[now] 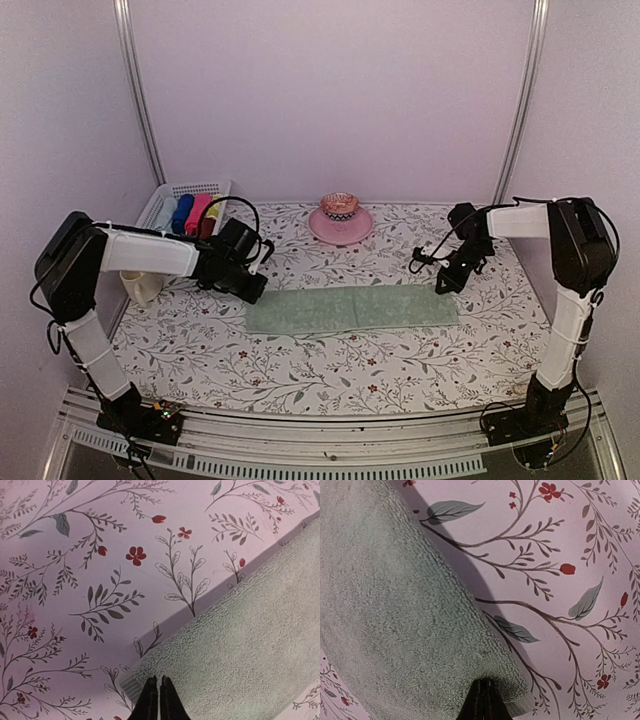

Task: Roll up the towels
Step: Smooth out the towel at the center of the board.

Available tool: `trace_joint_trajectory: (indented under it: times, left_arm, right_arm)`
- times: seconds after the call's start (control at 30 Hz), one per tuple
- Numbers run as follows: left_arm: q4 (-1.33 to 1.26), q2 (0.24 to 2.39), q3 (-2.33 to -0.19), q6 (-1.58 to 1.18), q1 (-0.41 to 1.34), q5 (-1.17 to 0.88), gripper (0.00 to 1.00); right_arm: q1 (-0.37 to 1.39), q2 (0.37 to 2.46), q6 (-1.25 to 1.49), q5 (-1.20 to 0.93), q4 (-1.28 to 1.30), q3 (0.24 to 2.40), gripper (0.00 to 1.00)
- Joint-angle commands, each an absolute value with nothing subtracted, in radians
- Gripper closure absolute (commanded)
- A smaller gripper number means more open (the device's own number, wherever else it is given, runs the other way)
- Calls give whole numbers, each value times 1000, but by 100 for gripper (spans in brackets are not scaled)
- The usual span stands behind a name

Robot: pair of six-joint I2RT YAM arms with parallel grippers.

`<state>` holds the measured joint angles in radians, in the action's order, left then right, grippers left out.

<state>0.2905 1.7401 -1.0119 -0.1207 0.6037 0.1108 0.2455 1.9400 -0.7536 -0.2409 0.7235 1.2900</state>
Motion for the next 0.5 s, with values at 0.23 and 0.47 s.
trace_joint_trajectory:
  times: [0.23, 0.47]
  left_arm:
    - [289, 1825, -1037, -113, 611, 123, 98]
    - [299, 1848, -1037, -106, 618, 152, 96]
  right_arm:
    - [229, 2082, -670, -90, 680, 1406, 94]
    - [229, 2094, -648, -60, 682, 1438, 83]
